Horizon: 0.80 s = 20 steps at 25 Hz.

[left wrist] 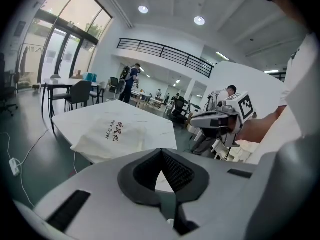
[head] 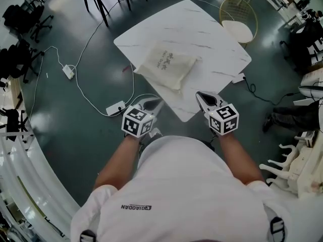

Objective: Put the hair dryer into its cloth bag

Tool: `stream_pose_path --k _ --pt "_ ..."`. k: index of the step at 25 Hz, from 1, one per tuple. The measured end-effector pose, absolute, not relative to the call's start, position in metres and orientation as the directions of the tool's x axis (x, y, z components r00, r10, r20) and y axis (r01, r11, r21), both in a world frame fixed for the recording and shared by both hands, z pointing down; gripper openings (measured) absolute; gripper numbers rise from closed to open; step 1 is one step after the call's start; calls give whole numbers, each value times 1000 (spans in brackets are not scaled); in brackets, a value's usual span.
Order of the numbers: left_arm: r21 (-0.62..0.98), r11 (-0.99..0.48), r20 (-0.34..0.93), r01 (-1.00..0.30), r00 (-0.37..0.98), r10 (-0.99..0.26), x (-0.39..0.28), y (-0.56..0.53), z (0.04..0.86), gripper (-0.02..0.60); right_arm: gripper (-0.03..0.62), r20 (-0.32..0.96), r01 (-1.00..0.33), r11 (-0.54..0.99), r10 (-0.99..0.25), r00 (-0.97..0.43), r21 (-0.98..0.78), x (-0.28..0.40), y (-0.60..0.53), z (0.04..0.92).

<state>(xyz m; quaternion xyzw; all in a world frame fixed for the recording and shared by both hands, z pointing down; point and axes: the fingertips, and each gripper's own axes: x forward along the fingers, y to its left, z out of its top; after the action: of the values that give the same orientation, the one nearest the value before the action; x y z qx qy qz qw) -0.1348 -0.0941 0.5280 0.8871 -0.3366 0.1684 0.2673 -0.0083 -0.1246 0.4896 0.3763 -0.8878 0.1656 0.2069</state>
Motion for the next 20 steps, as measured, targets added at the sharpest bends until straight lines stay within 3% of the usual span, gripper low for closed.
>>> stream_pose_path --k 14,20 --pt "337 -588 446 -735 675 -587 -29 18 502 28 21 444 -704 695 -590 -674 -144 99 -2 480" --pt "314 -555 457 -770 635 -623 -15 51 488 28 21 403 -689 707 -591 -699 -159 120 30 479"
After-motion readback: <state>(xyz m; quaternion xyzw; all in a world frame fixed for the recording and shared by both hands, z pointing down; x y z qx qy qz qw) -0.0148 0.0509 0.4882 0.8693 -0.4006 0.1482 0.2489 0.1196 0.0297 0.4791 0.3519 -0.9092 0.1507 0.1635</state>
